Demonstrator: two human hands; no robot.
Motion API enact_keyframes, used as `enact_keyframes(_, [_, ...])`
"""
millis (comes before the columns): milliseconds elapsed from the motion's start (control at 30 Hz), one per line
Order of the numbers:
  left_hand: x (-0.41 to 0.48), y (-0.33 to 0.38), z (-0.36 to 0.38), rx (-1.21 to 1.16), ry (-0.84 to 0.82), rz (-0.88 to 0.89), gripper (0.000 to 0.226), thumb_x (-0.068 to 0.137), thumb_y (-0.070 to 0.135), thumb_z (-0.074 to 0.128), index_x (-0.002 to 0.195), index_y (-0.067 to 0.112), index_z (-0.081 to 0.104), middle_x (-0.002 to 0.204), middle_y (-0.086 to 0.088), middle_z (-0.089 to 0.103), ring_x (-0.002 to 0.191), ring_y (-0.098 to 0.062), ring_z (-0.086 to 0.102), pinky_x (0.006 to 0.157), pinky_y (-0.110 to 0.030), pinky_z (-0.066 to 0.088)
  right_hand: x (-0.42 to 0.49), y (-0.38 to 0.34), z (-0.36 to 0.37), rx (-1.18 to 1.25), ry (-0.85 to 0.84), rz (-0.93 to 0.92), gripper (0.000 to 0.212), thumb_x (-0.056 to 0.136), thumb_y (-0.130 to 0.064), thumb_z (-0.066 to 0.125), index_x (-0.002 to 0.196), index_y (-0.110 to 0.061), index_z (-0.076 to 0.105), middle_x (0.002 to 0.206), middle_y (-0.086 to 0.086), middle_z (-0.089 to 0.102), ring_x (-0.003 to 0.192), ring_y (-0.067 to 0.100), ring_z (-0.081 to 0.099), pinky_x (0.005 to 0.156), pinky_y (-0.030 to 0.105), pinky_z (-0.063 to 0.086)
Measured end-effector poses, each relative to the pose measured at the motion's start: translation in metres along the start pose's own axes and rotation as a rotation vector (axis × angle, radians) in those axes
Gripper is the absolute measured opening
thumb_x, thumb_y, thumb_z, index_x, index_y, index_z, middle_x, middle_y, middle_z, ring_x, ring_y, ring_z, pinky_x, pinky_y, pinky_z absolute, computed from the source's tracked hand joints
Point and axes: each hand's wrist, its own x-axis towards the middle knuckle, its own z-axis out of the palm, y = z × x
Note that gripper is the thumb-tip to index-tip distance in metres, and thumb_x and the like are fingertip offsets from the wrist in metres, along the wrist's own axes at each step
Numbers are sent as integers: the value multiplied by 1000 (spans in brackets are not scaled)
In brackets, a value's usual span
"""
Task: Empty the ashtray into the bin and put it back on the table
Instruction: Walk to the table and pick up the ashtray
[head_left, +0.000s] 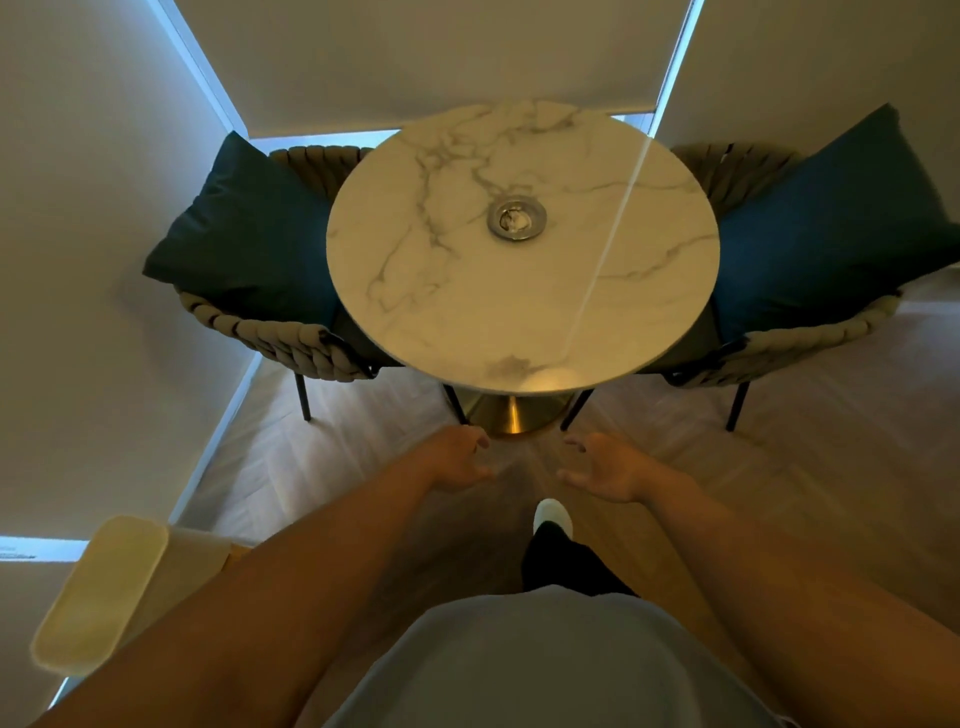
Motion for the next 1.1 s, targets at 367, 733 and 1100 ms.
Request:
enact_keyframes(367, [82, 35, -79, -34, 46, -89, 53, 96, 31, 63, 143, 10, 48, 142, -13, 54, 126, -26, 56, 104, -35, 46, 84, 21, -105, -71, 4, -30, 71, 88, -49, 62, 146, -18, 35, 147, 12, 46, 131, 31, 47, 108, 43, 41])
enact_keyframes(733, [144, 19, -131, -49, 5, -127, 56, 94, 34, 64, 144, 15, 46, 144, -11, 53, 128, -26, 55, 102, -34, 45, 152, 18, -151, -60, -11, -31, 70, 87, -53, 60, 144, -17, 41, 143, 11, 51, 129, 30, 49, 107, 40, 40])
enact_keyframes(1100, [225, -37, -210, -35, -31, -41, 57, 92, 34, 66, 142, 14, 48, 138, -12, 57, 123, -27, 57, 102, -34, 46, 228, -29, -193, -5, 27, 93, 69, 88, -50, 61, 143, -15, 41, 146, 11, 49, 131, 28, 47, 108, 37, 40])
